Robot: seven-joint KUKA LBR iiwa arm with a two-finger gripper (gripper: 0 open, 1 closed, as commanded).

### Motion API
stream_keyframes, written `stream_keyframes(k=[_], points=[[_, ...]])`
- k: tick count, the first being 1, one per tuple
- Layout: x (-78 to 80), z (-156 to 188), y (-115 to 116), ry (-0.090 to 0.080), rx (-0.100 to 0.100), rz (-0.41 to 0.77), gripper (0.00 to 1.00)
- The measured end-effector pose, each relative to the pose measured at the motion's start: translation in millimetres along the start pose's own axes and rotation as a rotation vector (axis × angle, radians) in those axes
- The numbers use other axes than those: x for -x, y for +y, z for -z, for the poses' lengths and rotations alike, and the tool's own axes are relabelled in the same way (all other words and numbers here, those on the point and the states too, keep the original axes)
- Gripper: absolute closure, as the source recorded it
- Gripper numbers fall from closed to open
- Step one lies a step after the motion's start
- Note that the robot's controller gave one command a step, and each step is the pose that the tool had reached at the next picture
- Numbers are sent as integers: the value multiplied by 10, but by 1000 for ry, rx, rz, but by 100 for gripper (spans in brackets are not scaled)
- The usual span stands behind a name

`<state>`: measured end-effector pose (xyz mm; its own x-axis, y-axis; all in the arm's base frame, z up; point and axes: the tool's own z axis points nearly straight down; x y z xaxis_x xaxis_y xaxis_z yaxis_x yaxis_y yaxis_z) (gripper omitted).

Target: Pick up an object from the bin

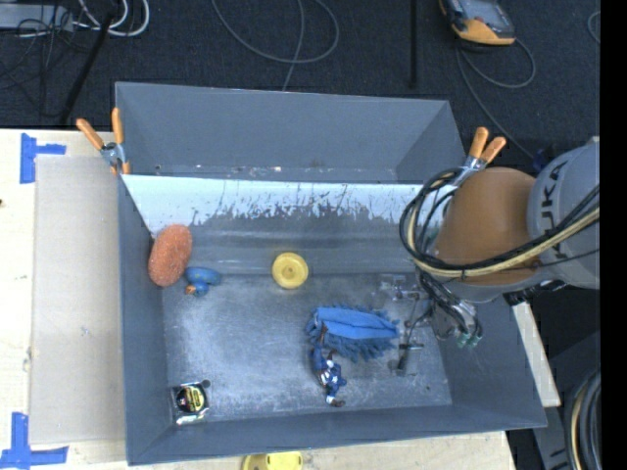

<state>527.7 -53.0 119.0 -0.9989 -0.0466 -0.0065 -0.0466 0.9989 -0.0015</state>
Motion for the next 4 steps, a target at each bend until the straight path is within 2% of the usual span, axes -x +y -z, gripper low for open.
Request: stream_keyframes(k=[1,2,3,4], points=[[123,-253,196,14,3,-71,0],[-112,-463,528,8,2,-60,100],[-112,-463,529,8,2,-60,100],[-112,1366,663,-2,2,-41,100]])
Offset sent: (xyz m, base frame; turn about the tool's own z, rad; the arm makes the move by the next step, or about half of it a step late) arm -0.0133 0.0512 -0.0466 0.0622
